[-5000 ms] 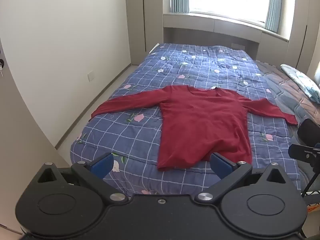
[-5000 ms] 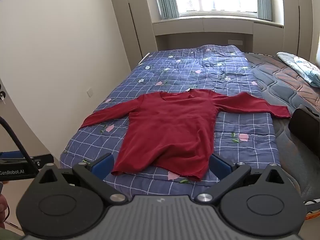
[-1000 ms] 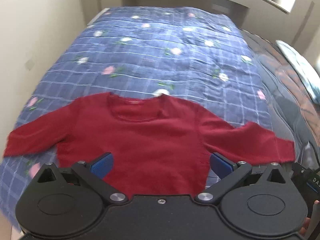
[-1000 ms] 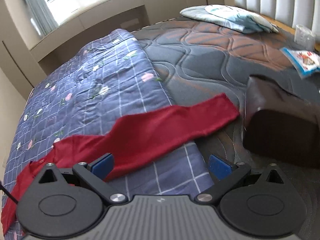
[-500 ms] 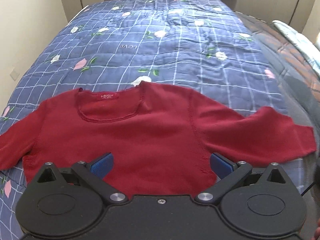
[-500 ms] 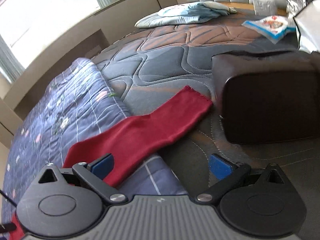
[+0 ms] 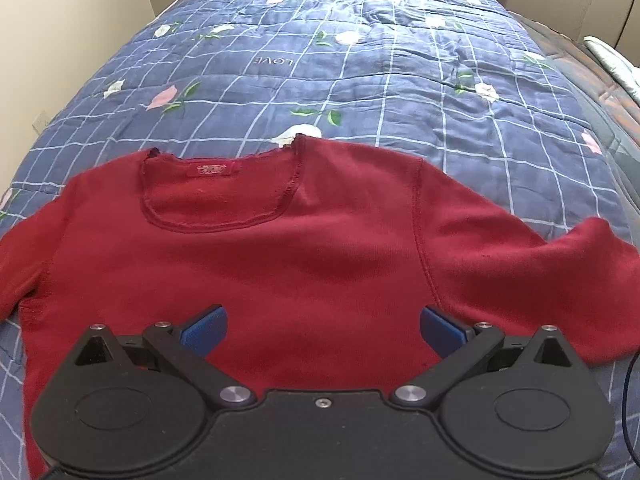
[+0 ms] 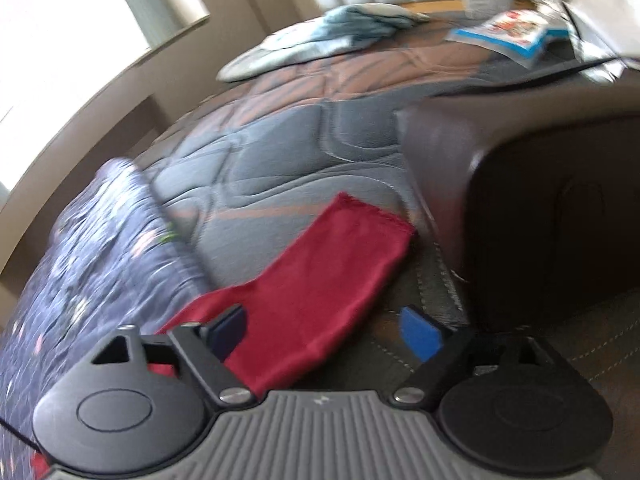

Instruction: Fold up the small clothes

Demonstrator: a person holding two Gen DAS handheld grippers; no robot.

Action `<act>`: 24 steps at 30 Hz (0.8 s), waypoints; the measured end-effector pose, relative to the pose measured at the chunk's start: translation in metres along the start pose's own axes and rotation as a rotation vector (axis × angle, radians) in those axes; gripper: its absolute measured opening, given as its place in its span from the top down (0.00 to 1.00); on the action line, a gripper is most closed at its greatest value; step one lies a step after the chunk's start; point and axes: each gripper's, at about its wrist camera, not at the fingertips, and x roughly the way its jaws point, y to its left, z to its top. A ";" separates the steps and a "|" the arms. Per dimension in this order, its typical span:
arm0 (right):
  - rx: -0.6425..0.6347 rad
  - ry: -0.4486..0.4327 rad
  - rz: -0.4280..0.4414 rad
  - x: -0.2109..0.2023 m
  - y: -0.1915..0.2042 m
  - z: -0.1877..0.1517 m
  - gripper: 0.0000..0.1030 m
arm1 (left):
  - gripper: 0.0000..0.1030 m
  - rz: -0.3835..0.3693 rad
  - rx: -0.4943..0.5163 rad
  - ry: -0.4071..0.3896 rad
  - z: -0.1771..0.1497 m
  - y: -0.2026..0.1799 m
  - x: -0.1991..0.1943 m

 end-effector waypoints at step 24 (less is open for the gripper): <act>-0.095 -0.133 -0.104 -0.004 0.031 0.006 0.95 | 0.01 0.015 -0.017 0.070 0.002 0.016 0.033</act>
